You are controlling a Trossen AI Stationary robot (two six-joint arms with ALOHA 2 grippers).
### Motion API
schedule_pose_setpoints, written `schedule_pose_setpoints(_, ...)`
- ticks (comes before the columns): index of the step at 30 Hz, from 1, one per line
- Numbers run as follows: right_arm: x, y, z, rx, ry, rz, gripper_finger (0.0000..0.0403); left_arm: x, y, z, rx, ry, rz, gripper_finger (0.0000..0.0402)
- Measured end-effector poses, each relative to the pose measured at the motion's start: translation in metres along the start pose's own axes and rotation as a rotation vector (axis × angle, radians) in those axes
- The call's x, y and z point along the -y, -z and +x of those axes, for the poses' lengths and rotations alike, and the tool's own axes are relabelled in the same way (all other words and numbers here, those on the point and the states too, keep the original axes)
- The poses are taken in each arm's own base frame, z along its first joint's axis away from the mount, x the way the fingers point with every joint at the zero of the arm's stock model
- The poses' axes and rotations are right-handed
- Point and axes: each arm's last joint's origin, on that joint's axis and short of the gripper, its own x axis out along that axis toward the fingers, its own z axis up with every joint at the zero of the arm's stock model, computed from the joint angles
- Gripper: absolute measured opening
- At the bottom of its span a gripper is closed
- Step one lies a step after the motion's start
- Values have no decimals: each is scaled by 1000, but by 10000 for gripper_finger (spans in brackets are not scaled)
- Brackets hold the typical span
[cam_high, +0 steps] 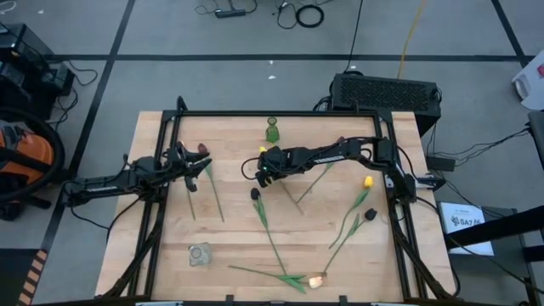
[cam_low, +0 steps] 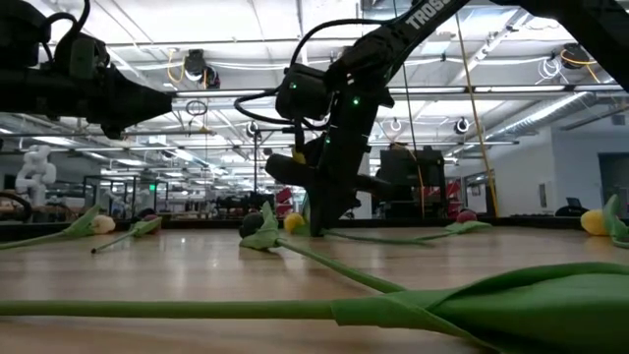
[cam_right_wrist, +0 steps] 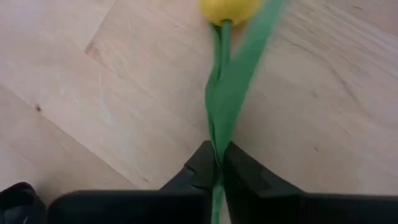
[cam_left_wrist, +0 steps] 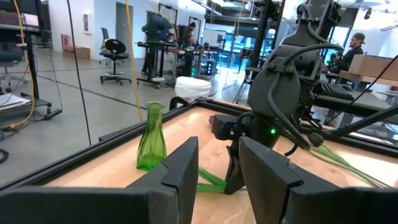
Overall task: Sort flowers into vase by color
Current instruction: Put the left yellow flower into the green vase
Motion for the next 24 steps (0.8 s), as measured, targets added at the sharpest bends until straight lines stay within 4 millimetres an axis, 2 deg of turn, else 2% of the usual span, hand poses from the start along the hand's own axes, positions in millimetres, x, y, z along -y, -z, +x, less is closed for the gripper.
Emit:
schedule_pose_setpoints(4,-3,-3,-4,-22,-27,40,11,0,0,0,0,0,0,123)
schedule_pose_setpoints(9,-15,-12,-30,-21,-80,3,4,0,0,0,-1,0,0,123)
schedule_pose_setpoints(11,-24,-17,-53,28,-125,-24,3,0,0,0,-1,0,1,123)
schedule_pose_setpoints(14,-38,-27,-98,178,-184,-43,2,0,0,0,-1,-1,1,123)
schedule_pose_setpoints(18,-45,-27,-143,350,-198,-54,1,0,0,0,-1,-1,1,123)
schedule_pose_setpoints(24,-39,-24,-216,572,-205,-90,1,0,0,0,-1,0,1,123)
